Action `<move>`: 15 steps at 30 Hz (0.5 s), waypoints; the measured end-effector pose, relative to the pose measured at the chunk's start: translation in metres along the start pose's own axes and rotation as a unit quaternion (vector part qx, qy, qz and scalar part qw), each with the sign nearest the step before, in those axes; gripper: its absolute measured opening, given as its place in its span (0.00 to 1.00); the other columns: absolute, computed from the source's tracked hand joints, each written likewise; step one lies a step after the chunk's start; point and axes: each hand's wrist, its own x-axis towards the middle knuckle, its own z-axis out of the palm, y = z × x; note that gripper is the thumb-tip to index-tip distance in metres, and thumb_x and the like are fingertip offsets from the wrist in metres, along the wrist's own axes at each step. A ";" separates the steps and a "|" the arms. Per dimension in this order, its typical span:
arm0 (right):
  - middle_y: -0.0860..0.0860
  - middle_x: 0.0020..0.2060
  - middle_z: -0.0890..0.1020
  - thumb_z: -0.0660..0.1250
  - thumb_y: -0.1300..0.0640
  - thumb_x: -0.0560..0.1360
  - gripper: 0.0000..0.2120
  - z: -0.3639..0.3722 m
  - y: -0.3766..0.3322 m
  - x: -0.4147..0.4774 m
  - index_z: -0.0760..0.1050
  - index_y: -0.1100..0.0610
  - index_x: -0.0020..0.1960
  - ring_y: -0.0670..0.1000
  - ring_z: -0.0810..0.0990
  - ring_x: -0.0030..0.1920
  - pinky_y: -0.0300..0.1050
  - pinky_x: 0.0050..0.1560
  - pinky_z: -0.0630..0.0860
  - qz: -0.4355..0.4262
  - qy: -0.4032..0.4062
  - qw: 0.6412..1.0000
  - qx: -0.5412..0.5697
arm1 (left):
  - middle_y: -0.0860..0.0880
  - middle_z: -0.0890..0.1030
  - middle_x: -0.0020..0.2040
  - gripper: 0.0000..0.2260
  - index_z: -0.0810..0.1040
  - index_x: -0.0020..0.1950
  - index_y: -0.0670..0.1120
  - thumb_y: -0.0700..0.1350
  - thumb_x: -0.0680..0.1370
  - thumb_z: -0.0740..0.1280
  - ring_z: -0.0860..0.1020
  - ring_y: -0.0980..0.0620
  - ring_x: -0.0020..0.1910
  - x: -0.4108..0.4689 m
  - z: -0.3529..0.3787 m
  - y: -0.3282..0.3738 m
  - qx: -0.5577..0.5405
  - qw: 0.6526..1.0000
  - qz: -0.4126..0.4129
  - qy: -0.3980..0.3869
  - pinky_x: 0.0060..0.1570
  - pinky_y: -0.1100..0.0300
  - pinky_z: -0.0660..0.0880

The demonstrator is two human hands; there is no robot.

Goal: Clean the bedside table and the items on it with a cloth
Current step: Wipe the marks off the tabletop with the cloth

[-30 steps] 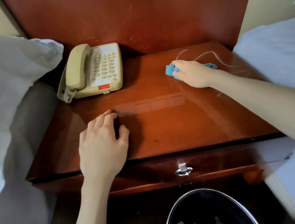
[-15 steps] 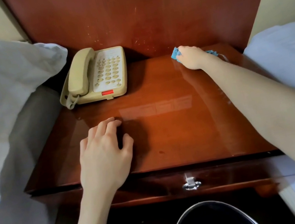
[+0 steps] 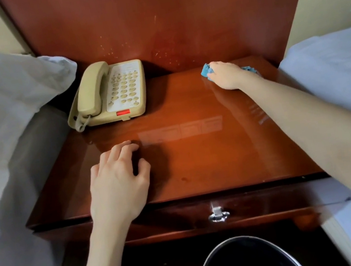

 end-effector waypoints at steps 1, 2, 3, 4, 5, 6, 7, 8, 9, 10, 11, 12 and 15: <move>0.59 0.69 0.70 0.51 0.54 0.83 0.20 -0.001 0.001 -0.007 0.62 0.61 0.71 0.61 0.70 0.66 0.54 0.65 0.66 -0.006 -0.003 1.000 -0.001 | 0.53 0.76 0.64 0.16 0.75 0.62 0.51 0.52 0.76 0.59 0.72 0.49 0.63 0.000 0.000 0.000 0.001 1.000 0.000 -0.001 0.59 0.50 0.68; 0.59 0.70 0.70 0.51 0.54 0.82 0.20 -0.003 0.002 -0.016 0.62 0.61 0.71 0.61 0.70 0.67 0.54 0.65 0.66 -0.011 -0.007 1.000 -0.001 | 0.53 0.76 0.64 0.16 0.75 0.62 0.51 0.52 0.76 0.59 0.72 0.49 0.63 0.000 0.000 0.000 0.002 1.000 0.000 -0.003 0.59 0.49 0.68; 0.59 0.70 0.69 0.52 0.54 0.82 0.20 -0.004 0.003 -0.025 0.61 0.61 0.72 0.61 0.70 0.67 0.54 0.65 0.65 -0.016 -0.011 1.000 0.000 | 0.53 0.76 0.64 0.16 0.75 0.62 0.51 0.52 0.76 0.60 0.72 0.48 0.63 0.000 -0.001 0.001 0.002 1.000 0.000 -0.003 0.59 0.49 0.68; 0.59 0.71 0.68 0.52 0.54 0.82 0.21 -0.005 0.003 -0.034 0.61 0.61 0.73 0.61 0.69 0.68 0.54 0.66 0.65 -0.022 -0.013 1.000 0.001 | 0.52 0.76 0.64 0.16 0.75 0.62 0.50 0.52 0.76 0.60 0.72 0.48 0.63 0.000 -0.001 0.001 0.002 1.000 0.000 -0.004 0.59 0.48 0.68; 0.59 0.71 0.68 0.52 0.54 0.82 0.21 -0.006 0.004 -0.044 0.60 0.61 0.73 0.60 0.68 0.69 0.53 0.67 0.64 -0.030 -0.015 0.999 0.003 | 0.52 0.76 0.64 0.16 0.75 0.62 0.50 0.51 0.76 0.61 0.72 0.47 0.63 0.000 -0.001 0.001 0.004 1.000 0.000 -0.004 0.59 0.47 0.68; 0.58 0.71 0.68 0.52 0.54 0.82 0.22 -0.007 0.004 -0.053 0.59 0.61 0.74 0.60 0.68 0.69 0.52 0.67 0.64 -0.039 -0.017 0.999 0.005 | 0.52 0.76 0.64 0.15 0.76 0.62 0.50 0.51 0.76 0.62 0.72 0.46 0.63 0.000 -0.001 0.001 0.005 1.000 -0.001 -0.005 0.59 0.47 0.68; 0.58 0.71 0.68 0.52 0.54 0.82 0.21 -0.007 0.005 -0.063 0.59 0.61 0.74 0.59 0.69 0.68 0.52 0.67 0.64 -0.049 -0.019 0.999 0.004 | 0.51 0.76 0.64 0.15 0.76 0.61 0.49 0.51 0.76 0.62 0.72 0.46 0.62 0.000 -0.001 0.001 0.006 1.000 -0.001 -0.006 0.59 0.47 0.68; 0.58 0.71 0.68 0.52 0.54 0.82 0.21 -0.008 0.005 -0.072 0.59 0.60 0.73 0.59 0.69 0.68 0.51 0.66 0.64 -0.059 -0.021 0.998 0.003 | 0.51 0.77 0.64 0.15 0.76 0.61 0.49 0.50 0.76 0.62 0.72 0.46 0.62 0.000 0.000 0.001 0.007 1.000 -0.001 -0.006 0.59 0.47 0.68; 0.58 0.71 0.68 0.52 0.54 0.82 0.21 -0.008 0.006 -0.081 0.59 0.60 0.73 0.58 0.69 0.68 0.51 0.66 0.64 -0.067 -0.022 0.998 0.003 | 0.51 0.77 0.64 0.15 0.76 0.61 0.49 0.50 0.76 0.62 0.72 0.46 0.62 0.000 0.000 0.001 0.007 1.000 -0.001 -0.006 0.59 0.46 0.68; 0.57 0.71 0.68 0.52 0.54 0.82 0.21 -0.008 0.008 -0.089 0.59 0.60 0.73 0.58 0.69 0.68 0.51 0.66 0.64 -0.072 -0.023 0.997 0.005 | 0.51 0.77 0.64 0.15 0.76 0.61 0.50 0.50 0.76 0.62 0.73 0.46 0.62 -0.001 0.000 0.002 0.007 1.000 -0.002 -0.005 0.59 0.46 0.68; 0.56 0.71 0.68 0.52 0.54 0.82 0.21 -0.008 0.009 -0.096 0.59 0.59 0.74 0.57 0.68 0.69 0.50 0.66 0.64 -0.075 -0.023 0.997 0.010 | 0.51 0.77 0.63 0.15 0.76 0.61 0.50 0.50 0.76 0.63 0.73 0.46 0.61 -0.001 -0.001 0.002 0.006 1.000 -0.003 -0.004 0.59 0.46 0.68; 0.56 0.72 0.68 0.53 0.54 0.82 0.21 -0.009 0.009 -0.104 0.59 0.59 0.74 0.57 0.68 0.69 0.50 0.67 0.63 -0.076 -0.024 0.997 0.016 | 0.52 0.77 0.63 0.14 0.76 0.60 0.50 0.50 0.75 0.63 0.73 0.46 0.61 -0.001 -0.001 0.003 0.005 1.000 -0.004 -0.002 0.59 0.47 0.68; 0.55 0.74 0.65 0.53 0.53 0.82 0.22 -0.010 0.007 -0.125 0.58 0.58 0.75 0.56 0.65 0.72 0.49 0.70 0.60 -0.082 -0.028 0.996 0.019 | 0.52 0.76 0.64 0.15 0.75 0.61 0.50 0.50 0.76 0.62 0.72 0.46 0.62 -0.002 -0.001 0.003 0.007 1.000 -0.007 -0.006 0.59 0.47 0.67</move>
